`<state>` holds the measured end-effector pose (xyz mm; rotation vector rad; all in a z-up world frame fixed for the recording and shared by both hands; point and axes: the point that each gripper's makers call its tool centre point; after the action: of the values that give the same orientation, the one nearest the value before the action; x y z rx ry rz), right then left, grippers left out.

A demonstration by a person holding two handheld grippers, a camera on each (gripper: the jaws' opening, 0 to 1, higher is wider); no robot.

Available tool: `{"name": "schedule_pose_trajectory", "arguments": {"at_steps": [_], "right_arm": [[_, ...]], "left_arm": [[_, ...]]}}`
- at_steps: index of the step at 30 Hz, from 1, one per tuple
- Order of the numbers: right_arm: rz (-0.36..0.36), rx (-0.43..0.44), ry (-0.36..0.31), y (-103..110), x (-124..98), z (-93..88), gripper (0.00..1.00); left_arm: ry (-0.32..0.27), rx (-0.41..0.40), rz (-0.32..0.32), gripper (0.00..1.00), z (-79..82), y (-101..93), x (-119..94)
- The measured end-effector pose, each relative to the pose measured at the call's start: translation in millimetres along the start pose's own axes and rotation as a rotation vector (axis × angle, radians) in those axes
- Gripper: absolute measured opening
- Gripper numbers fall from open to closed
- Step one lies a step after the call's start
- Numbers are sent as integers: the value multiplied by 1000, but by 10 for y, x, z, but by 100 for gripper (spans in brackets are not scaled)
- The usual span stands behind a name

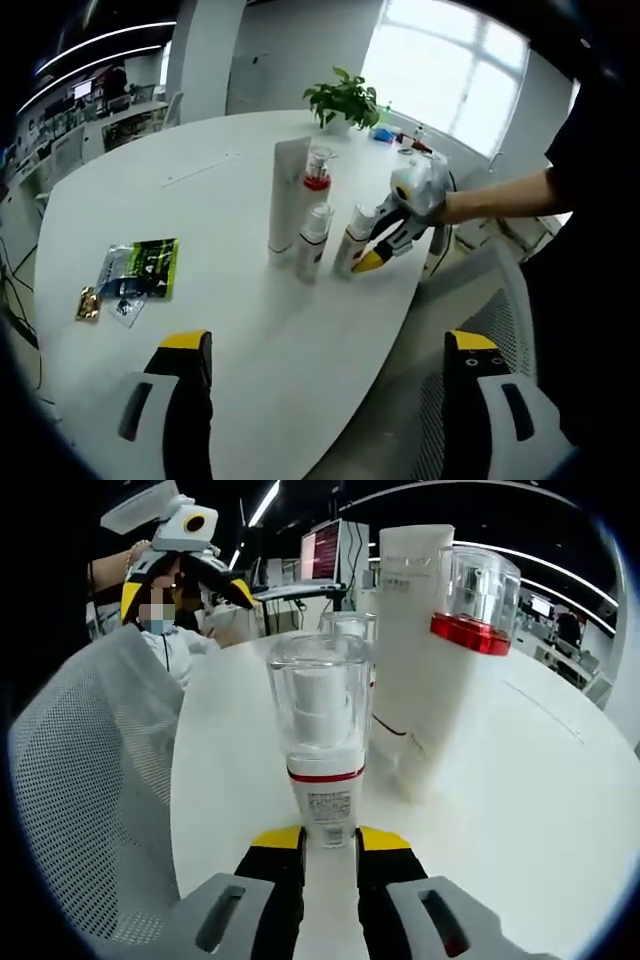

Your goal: Arrange the skincare products in the storage area until every visible bottle or jar stands upright without overlapping.

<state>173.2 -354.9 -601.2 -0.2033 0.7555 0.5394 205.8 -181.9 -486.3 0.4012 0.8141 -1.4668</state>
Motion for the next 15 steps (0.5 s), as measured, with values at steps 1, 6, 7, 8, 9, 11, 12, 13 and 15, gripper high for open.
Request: {"name": "schedule_pose_trajectory", "arguments": {"at_steps": [1,6,7,8,9,11,12,13,15], "right_arm": [[0,-1,-1,-26,7,1,12],[7,-27,-1,-96,61,42,12],[11,-38,5,-94,83,45,12],[13,-41,7,-95,88,46,12],[22,-64,13,-101,108,50,12],[31,-79,19,-113,124,58,12],[37,-90,21,-118,135,65,12],[42,-99,24,-123,143,69,12],[55,-121,31,-135,161,82,12]], "left_arm": [[1,0,0,92,-4,2,3],[5,-4,-3,91,-20,5,13],[6,-5,-3,91,-21,6,17],[6,-6,-4,91,-21,8,19],[7,-7,-4,91,-21,14,25],[8,-8,-6,91,-21,17,29],[7,-9,-6,91,-21,20,31],[7,-10,-6,91,-21,25,34],[8,-11,-7,91,-29,42,38]]}}
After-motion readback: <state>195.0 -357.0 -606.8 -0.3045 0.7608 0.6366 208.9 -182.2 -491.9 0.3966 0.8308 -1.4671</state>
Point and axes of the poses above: the point that each gripper's makers call its tool centre point, and the gripper's own axes: x roughly forward along the fingers, y roughly to its left, z roughly out of its top, and after that the axes turned 4 degrees about y, right-handed
